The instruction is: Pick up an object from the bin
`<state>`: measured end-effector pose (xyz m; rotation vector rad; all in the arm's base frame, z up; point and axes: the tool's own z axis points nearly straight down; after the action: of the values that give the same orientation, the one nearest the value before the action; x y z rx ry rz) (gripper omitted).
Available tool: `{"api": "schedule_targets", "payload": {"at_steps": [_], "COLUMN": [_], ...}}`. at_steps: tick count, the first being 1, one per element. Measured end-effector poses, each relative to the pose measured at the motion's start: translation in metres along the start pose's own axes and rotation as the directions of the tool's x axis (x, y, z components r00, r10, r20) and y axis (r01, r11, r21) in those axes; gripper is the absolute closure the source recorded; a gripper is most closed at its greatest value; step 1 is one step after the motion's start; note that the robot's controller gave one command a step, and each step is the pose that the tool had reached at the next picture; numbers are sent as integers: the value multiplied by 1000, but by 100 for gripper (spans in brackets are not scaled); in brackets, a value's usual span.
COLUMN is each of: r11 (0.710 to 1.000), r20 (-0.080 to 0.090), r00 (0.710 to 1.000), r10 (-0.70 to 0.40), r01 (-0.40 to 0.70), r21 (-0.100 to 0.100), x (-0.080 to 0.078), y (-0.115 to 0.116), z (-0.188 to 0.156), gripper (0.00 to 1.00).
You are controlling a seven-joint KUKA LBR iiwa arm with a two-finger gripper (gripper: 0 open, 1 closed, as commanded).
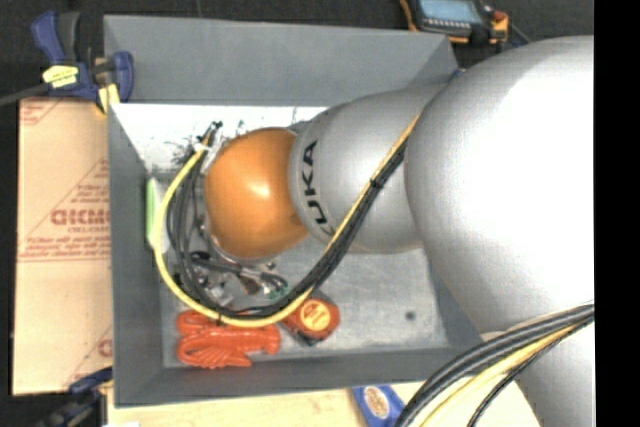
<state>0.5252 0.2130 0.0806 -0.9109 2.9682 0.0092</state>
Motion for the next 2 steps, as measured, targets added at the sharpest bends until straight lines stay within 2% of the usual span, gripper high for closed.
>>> {"api": "schedule_targets", "payload": {"at_steps": [1,2], "r11": [1000,1000], "r20": [-28,-28], "r00": [999,999], "r10": [-16,-20], "r01": [16,20], "r21": [-5,-7], "x": [-18,-33], "y": [-5,-16], "z": [-2,-1], "gripper": [100,100]}}
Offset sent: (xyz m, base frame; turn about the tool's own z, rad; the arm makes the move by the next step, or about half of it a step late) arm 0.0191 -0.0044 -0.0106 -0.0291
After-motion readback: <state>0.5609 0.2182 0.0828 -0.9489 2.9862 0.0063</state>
